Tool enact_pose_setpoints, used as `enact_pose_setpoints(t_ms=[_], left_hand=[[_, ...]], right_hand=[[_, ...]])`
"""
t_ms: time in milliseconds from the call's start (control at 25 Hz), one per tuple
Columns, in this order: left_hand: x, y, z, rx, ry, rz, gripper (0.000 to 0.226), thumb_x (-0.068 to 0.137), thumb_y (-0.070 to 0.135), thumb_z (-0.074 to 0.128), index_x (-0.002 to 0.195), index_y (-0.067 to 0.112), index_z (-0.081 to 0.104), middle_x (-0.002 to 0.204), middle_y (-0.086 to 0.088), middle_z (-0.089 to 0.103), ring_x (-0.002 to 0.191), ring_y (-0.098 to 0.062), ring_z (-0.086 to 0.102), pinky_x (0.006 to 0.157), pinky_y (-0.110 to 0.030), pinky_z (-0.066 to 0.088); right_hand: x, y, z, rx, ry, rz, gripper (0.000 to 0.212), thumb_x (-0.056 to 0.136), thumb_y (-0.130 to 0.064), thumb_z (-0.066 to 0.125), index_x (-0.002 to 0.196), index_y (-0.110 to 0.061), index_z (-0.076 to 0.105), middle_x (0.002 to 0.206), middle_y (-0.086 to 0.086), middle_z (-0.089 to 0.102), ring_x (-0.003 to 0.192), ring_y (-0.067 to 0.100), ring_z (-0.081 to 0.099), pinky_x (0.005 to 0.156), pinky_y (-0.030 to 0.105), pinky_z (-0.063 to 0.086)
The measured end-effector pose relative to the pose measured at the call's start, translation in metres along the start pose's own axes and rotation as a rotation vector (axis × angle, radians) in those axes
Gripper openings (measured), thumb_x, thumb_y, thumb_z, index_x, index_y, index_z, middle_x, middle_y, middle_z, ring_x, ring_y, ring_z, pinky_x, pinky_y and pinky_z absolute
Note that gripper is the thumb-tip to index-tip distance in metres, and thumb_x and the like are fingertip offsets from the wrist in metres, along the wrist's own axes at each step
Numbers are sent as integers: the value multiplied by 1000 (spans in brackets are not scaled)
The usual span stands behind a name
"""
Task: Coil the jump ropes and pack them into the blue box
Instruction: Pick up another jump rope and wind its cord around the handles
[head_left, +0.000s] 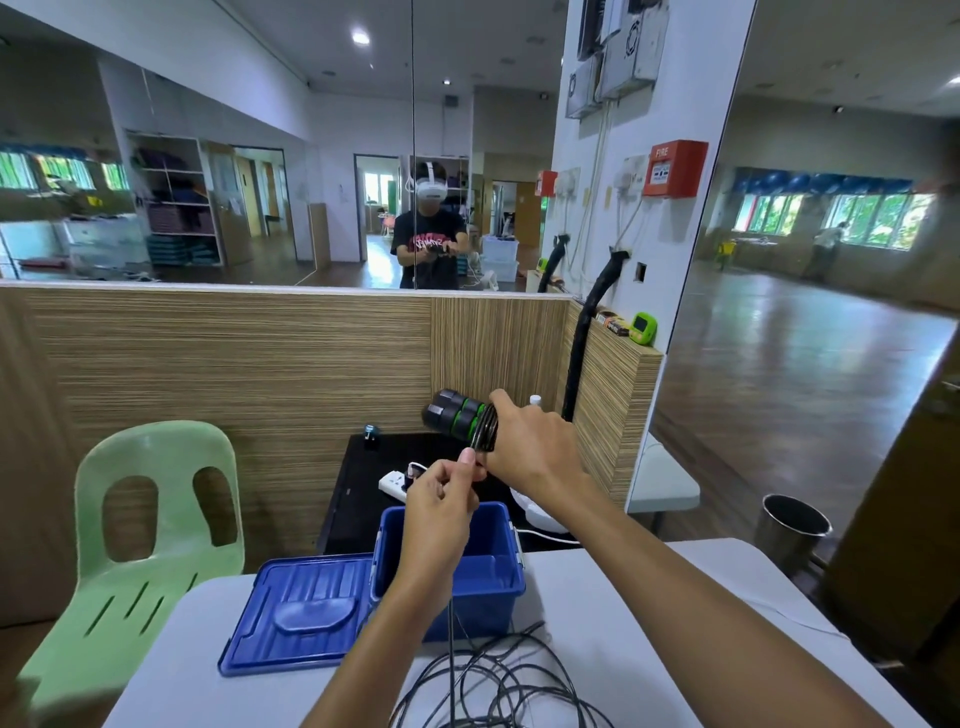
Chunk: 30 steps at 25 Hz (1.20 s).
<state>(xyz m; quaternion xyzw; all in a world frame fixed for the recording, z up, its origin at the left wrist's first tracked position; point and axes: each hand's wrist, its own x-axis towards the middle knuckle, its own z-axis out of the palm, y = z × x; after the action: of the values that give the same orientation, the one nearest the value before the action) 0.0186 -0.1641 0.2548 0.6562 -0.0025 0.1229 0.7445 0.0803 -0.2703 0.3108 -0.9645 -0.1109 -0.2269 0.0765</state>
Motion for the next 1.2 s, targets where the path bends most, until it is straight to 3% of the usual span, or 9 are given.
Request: enact_pose_setpoints(t_ms=[200, 320, 440, 560, 680, 800, 880, 1000, 1200], left_hand=[[4, -31, -15, -142, -79, -104, 42, 91, 49, 52, 73, 12, 63, 52, 3, 33, 45, -9, 23, 41, -23, 20], [9, -42, -24, -75, -67, -140, 52, 90, 55, 49, 52, 21, 53, 51, 2, 31, 45, -10, 22, 43, -24, 20], [15, -45, -28, 41, -126, -111, 55, 92, 59, 43, 49, 24, 41, 51, 2, 28, 47, -11, 21, 46, -24, 21], [24, -51, -33, 175, -242, -67, 50, 103, 42, 31, 57, 25, 39, 53, 8, 30, 51, -9, 22, 48, -20, 22], [37, -61, -44, 285, -267, -10, 48, 104, 28, 33, 57, 22, 40, 57, 3, 31, 53, -11, 24, 51, -21, 25], [56, -51, -51, 343, -212, 74, 40, 99, 11, 45, 59, 14, 45, 58, -2, 42, 53, -9, 39, 55, -22, 38], [69, -31, -50, 351, -245, 151, 47, 101, 22, 46, 55, 18, 44, 53, 0, 45, 49, -8, 44, 56, -22, 40], [83, -6, -46, 678, -304, 317, 53, 100, 46, 41, 51, 25, 45, 49, 9, 48, 47, -2, 46, 57, -21, 36], [76, 28, -40, 945, -405, 656, 52, 98, 50, 33, 59, 18, 42, 53, 5, 44, 50, -10, 40, 54, -29, 35]], right_hand=[[-5, 1, -5, 82, -62, -8, 48, 84, -52, 66, 118, -23, 51, 95, 4, 63, 89, 28, 64, 65, 31, 41], [-5, 5, -10, 152, -105, -49, 45, 81, -48, 69, 116, -25, 53, 90, -1, 62, 85, 25, 64, 65, 30, 44], [-7, 7, -12, 236, -201, -126, 46, 76, -43, 75, 114, -28, 54, 91, -3, 65, 78, 19, 61, 62, 29, 45], [-12, 9, -19, 405, -335, -255, 57, 66, -48, 85, 110, -28, 54, 90, -6, 64, 79, 13, 63, 69, 26, 51], [-17, 7, -33, 396, -328, -352, 59, 65, -63, 79, 108, -30, 55, 88, -9, 63, 78, 7, 61, 73, 30, 54], [-33, 2, -35, 386, -301, -444, 44, 72, -57, 76, 106, -35, 57, 86, -12, 65, 76, 3, 62, 73, 29, 55], [-45, 0, -33, 382, -281, -511, 35, 76, -48, 75, 105, -36, 58, 82, -10, 67, 72, 4, 63, 70, 25, 54], [-52, 4, -32, 289, -260, -633, 38, 79, -46, 69, 108, -24, 59, 80, -6, 68, 67, 10, 63, 68, 27, 54], [-65, 9, -19, -11, -236, -690, 47, 78, -52, 64, 108, -17, 54, 84, 4, 67, 70, 25, 62, 62, 31, 47]])
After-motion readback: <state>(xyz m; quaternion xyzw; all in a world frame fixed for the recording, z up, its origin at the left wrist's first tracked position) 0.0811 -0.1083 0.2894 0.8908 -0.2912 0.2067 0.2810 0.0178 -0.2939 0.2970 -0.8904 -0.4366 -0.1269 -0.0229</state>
